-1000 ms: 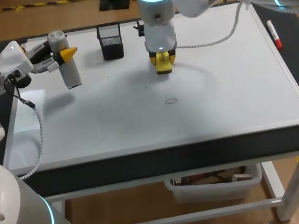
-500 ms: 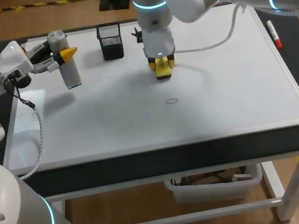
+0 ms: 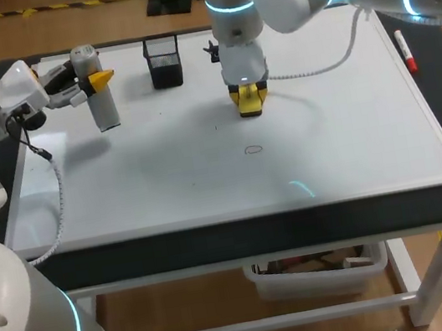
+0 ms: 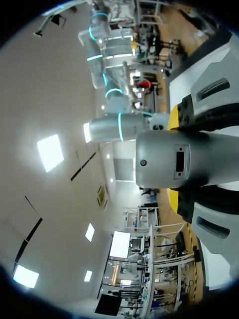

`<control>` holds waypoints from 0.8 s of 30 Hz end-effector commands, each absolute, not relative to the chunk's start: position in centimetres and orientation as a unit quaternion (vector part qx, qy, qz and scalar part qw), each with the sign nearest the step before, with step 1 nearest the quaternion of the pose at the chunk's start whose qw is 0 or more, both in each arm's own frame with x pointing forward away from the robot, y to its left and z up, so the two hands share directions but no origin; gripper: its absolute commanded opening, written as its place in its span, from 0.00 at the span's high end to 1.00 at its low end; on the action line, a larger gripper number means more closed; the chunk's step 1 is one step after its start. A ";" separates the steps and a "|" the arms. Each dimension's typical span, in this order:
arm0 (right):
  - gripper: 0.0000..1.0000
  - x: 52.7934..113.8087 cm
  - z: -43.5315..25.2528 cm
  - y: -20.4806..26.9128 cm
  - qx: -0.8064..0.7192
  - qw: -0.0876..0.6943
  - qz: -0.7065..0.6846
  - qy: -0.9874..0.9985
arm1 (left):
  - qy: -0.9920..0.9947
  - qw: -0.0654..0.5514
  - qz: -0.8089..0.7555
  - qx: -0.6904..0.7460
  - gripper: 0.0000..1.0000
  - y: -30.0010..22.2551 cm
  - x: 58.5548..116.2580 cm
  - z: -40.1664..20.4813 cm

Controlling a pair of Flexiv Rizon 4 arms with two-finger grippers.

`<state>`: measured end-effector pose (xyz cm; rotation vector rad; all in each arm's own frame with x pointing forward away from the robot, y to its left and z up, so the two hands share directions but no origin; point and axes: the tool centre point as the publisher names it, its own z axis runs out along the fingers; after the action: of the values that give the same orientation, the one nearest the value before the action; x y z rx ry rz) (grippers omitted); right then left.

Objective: Pick up the inspection probe, press it on each red-marked spot on the whiteboard one by one, put down the probe, pick up the eraser, and wipe off all the red marks.

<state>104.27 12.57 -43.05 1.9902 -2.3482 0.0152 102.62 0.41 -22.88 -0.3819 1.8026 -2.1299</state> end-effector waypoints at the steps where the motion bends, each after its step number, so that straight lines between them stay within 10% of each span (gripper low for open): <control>1: 1.00 104.2 -43.4 11.2 0.640 0.031 0.002 -0.768 | 0.630 0.164 -0.747 -0.133 1.00 0.3 102.6 -22.9; 24: 1.00 105.8 -41.0 8.3 0.618 0.011 0.003 -0.786 | 0.630 0.164 -0.747 -0.133 1.00 0.3 102.6 -22.9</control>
<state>105.77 8.37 -42.22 1.9095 -2.4551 0.0075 102.63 0.40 -22.88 -0.3818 1.8026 -2.1299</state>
